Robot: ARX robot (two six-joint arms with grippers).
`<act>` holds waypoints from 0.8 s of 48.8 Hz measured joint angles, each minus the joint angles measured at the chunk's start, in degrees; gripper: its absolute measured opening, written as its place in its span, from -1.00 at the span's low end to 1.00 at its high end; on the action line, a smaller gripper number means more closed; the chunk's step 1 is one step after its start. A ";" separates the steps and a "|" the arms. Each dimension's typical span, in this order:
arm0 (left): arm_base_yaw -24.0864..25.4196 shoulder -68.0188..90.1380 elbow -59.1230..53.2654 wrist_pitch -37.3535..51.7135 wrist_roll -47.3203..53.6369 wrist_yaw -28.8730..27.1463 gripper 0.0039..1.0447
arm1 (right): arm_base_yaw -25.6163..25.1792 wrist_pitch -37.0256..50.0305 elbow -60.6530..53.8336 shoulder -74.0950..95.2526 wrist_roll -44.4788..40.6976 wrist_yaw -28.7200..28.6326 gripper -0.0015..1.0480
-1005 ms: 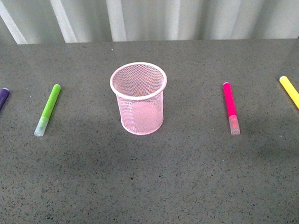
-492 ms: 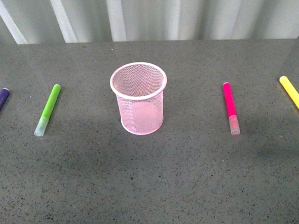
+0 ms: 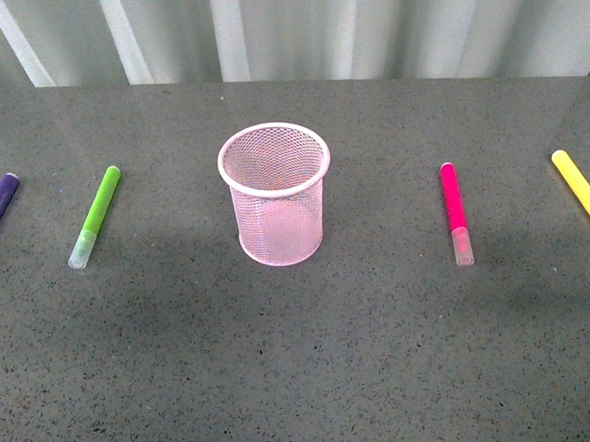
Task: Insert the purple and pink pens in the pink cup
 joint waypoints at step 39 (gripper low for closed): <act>7.32 83.91 57.57 -2.47 24.30 15.15 0.87 | 0.00 0.00 0.00 0.00 0.00 0.00 0.86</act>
